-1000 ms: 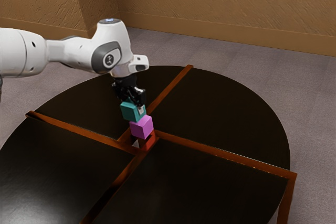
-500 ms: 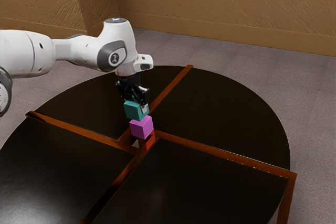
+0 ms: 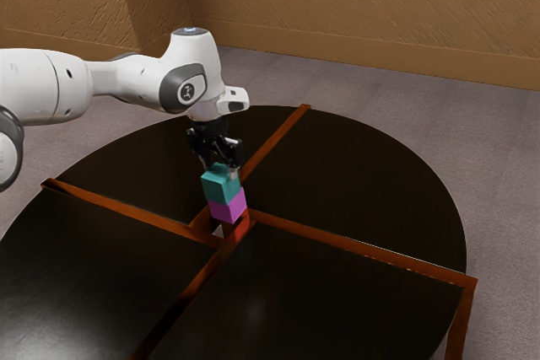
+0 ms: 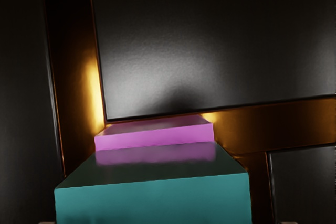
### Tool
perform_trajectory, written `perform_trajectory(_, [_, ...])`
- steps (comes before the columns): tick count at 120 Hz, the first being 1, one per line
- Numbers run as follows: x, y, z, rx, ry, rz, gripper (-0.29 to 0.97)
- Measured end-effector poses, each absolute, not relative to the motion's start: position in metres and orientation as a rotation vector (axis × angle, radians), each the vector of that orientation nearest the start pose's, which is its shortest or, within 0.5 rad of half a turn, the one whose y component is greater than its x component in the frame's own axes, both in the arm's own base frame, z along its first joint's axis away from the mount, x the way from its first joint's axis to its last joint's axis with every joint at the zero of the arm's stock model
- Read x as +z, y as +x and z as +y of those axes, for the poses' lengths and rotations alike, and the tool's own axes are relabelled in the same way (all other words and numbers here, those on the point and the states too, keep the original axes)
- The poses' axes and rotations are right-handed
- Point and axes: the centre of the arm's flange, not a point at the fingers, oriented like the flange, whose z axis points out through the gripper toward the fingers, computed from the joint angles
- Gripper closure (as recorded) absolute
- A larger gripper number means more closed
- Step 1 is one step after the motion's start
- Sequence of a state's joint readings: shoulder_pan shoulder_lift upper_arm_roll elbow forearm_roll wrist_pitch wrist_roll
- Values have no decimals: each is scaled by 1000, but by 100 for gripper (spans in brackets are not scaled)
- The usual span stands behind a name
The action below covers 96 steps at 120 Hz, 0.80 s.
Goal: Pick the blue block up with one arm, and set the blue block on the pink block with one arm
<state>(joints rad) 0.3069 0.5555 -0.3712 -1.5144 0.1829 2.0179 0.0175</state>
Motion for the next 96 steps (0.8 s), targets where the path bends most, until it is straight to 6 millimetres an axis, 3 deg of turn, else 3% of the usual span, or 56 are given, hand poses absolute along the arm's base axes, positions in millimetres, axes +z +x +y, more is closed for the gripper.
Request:
perform_trajectory(20, [359, 697, 7, 14, -3166, 183, 6])
perform_trajectory(38, [378, 698, 8, -9, -3158, 186, 3])
perform_trajectory(57, [418, 690, 7, -58, -3135, 192, 1])
perform_trajectory(81, [426, 687, 6, -49, -3132, 197, 1])
perform_trajectory(96, [441, 682, 0, -60, -3143, 203, 0])
